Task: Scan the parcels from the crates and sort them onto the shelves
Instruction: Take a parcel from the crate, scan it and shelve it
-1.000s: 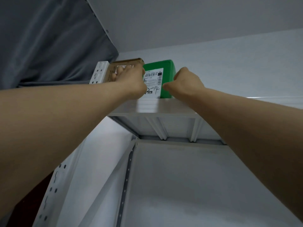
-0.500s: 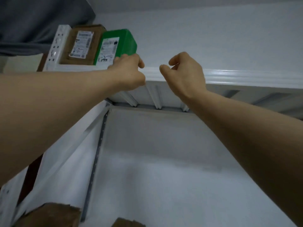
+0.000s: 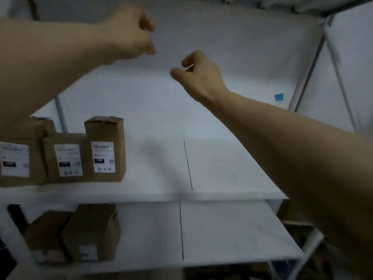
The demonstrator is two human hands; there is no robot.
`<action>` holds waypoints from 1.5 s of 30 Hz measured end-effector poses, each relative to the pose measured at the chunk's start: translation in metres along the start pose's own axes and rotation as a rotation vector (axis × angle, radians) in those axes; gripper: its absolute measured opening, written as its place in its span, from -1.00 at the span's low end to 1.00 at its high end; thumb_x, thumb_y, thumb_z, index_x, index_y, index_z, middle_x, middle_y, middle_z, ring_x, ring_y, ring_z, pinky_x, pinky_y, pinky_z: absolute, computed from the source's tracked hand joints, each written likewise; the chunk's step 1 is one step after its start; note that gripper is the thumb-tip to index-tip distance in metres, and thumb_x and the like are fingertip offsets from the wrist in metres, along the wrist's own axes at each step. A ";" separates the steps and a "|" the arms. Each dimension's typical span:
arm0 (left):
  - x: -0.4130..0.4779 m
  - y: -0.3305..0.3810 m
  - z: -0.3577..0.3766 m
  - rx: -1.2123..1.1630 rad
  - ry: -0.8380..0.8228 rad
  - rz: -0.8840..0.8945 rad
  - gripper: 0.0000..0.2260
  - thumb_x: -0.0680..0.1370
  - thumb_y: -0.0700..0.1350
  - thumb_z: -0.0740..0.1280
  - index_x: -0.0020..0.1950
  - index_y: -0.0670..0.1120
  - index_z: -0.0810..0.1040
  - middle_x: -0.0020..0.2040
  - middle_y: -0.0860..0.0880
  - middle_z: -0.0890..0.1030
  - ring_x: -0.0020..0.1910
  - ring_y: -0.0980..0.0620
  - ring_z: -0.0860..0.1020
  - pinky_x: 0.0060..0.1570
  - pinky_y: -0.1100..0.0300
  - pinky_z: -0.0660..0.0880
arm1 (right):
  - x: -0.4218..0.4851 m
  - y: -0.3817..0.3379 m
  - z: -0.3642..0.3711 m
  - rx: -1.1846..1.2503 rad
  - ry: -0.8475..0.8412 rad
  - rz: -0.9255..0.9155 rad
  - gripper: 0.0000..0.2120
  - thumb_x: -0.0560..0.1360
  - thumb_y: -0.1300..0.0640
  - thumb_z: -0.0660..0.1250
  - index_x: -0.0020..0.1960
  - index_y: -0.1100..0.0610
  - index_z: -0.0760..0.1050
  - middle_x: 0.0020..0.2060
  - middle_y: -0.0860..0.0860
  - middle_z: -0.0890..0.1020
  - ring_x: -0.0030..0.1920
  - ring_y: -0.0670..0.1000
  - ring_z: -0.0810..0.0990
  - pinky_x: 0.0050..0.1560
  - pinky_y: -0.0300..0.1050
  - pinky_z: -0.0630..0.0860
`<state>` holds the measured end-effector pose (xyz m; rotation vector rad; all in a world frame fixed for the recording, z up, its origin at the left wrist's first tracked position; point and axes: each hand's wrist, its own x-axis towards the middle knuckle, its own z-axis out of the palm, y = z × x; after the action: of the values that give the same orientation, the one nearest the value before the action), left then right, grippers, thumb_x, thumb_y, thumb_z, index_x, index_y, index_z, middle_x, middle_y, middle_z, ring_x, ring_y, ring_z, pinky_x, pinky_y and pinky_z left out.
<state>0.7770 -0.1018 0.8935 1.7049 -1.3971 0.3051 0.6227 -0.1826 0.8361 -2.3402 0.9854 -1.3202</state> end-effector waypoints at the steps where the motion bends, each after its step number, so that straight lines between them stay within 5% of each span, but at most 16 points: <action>1: -0.018 -0.001 0.015 -0.024 -0.053 -0.004 -0.55 0.58 -0.11 0.43 0.45 -0.04 0.42 0.38 -0.09 0.47 0.21 -0.06 0.47 0.09 0.10 0.38 | -0.024 0.013 -0.001 0.000 -0.035 0.066 -0.58 0.50 -0.13 0.38 0.27 0.06 0.47 -0.01 -0.04 0.63 -0.05 -0.01 0.63 0.00 -0.05 0.59; 7: -0.144 -0.003 0.105 -0.138 -0.394 -0.041 -0.55 0.54 -0.04 0.49 0.40 0.01 0.47 0.33 -0.01 0.48 0.17 -0.02 0.47 0.07 0.10 0.42 | -0.180 0.080 -0.020 -0.097 -0.240 0.485 -0.55 0.50 -0.10 0.41 0.26 0.14 0.47 -0.11 -0.04 0.55 -0.06 0.01 0.57 0.01 -0.05 0.54; 10: -0.218 -0.005 0.154 -0.222 -0.582 -0.150 -0.55 0.49 -0.07 0.53 0.35 0.00 0.50 0.28 -0.03 0.50 0.21 -0.03 0.49 0.13 0.14 0.42 | -0.255 0.112 -0.036 -0.125 -0.330 0.675 -0.47 0.51 -0.06 0.44 0.29 0.30 0.49 0.09 0.24 0.61 -0.03 0.11 0.58 0.17 0.14 0.55; 14: -0.316 0.005 0.209 -0.315 -0.826 -0.332 -0.56 0.49 -0.11 0.54 0.32 -0.06 0.51 0.22 -0.05 0.50 0.19 -0.03 0.50 0.13 0.15 0.41 | -0.348 0.148 -0.070 -0.123 -0.427 0.900 -0.42 0.51 -0.13 0.45 0.36 0.22 0.45 0.19 0.11 0.56 0.18 0.13 0.55 0.27 0.12 0.52; 16: -0.359 0.015 0.232 -0.357 -0.933 -0.407 -0.57 0.51 -0.12 0.51 0.34 -0.06 0.49 0.26 -0.04 0.47 0.26 -0.02 0.46 0.21 0.12 0.41 | -0.387 0.166 -0.090 -0.126 -0.455 0.998 -0.48 0.52 -0.12 0.45 0.32 0.18 0.46 0.12 0.04 0.53 0.10 0.06 0.54 0.16 0.00 0.56; 18: -0.397 0.030 0.252 -0.373 -1.000 -0.441 -0.59 0.52 -0.12 0.50 0.34 -0.07 0.49 0.24 -0.04 0.46 0.25 -0.03 0.45 0.19 0.15 0.38 | -0.421 0.184 -0.111 -0.109 -0.441 1.101 -0.67 0.53 -0.07 0.45 0.13 0.12 0.50 -0.06 -0.01 0.53 -0.13 -0.04 0.51 -0.20 -0.25 0.52; 20: -0.429 0.050 0.267 -0.385 -1.049 -0.482 -0.62 0.52 -0.14 0.50 0.31 -0.09 0.50 0.23 -0.05 0.48 0.19 -0.02 0.44 0.14 0.19 0.36 | -0.452 0.203 -0.133 -0.098 -0.434 1.179 -0.70 0.52 -0.10 0.46 0.02 0.09 0.48 -0.16 -0.05 0.49 -0.22 -0.07 0.46 -0.30 -0.26 0.43; 24: -0.478 0.103 0.299 -0.417 -1.129 -0.590 -0.69 0.51 -0.19 0.50 0.19 -0.07 0.50 0.28 -0.12 0.52 0.23 -0.05 0.47 0.17 0.15 0.40 | -0.501 0.238 -0.178 -0.056 -0.356 1.277 -0.62 0.50 -0.12 0.47 0.16 0.10 0.50 -0.08 -0.02 0.53 -0.10 0.00 0.53 -0.21 -0.14 0.42; 29: -0.513 0.186 0.347 -0.423 -1.162 -0.652 -0.61 0.54 -0.24 0.46 0.35 -0.20 0.50 0.35 -0.15 0.51 0.25 -0.03 0.44 0.26 0.16 0.35 | -0.546 0.293 -0.237 0.018 -0.329 1.317 -0.74 0.53 -0.05 0.46 0.07 0.10 0.54 -0.10 -0.01 0.54 -0.18 -0.08 0.49 -0.29 -0.21 0.37; 34: -0.550 0.258 0.397 -0.424 -1.212 -0.719 -0.59 0.55 -0.23 0.46 0.39 -0.21 0.50 0.36 -0.14 0.51 0.22 -0.03 0.46 0.29 0.15 0.36 | -0.588 0.358 -0.283 0.124 -0.355 1.411 -0.45 0.52 -0.07 0.46 0.39 0.19 0.46 0.24 0.09 0.54 0.18 0.08 0.53 0.04 -0.05 0.48; 38: -0.584 0.287 0.429 -0.423 -1.278 -0.800 -0.58 0.55 -0.21 0.46 0.40 -0.19 0.49 0.33 -0.12 0.50 0.26 -0.06 0.45 0.33 0.13 0.37 | -0.613 0.398 -0.310 0.190 -0.345 1.473 -0.57 0.56 -0.01 0.43 0.33 0.20 0.49 -0.01 0.00 0.55 -0.03 0.00 0.53 -0.15 -0.20 0.45; 42: -0.599 0.296 0.453 -0.383 -1.309 -0.895 -0.54 0.59 -0.17 0.43 0.46 -0.18 0.44 0.44 -0.11 0.43 0.41 -0.11 0.39 0.39 0.05 0.36 | -0.629 0.429 -0.319 0.174 -0.363 1.571 -0.65 0.55 -0.08 0.42 0.19 0.14 0.54 0.07 0.06 0.57 0.12 0.11 0.55 0.18 0.07 0.54; 45: -0.600 0.295 0.477 -0.360 -1.309 -0.964 -0.55 0.59 -0.15 0.42 0.46 -0.16 0.44 0.42 -0.13 0.44 0.38 -0.11 0.41 0.20 0.09 0.42 | -0.650 0.469 -0.309 0.110 -0.453 1.580 -0.39 0.26 -0.38 0.42 0.15 -0.02 0.57 0.17 0.05 0.62 0.18 0.11 0.57 0.32 0.18 0.47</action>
<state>0.1584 -0.0514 0.3554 2.0433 -1.0489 -1.7291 -0.0617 -0.0559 0.3330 -0.9471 1.7970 -0.1570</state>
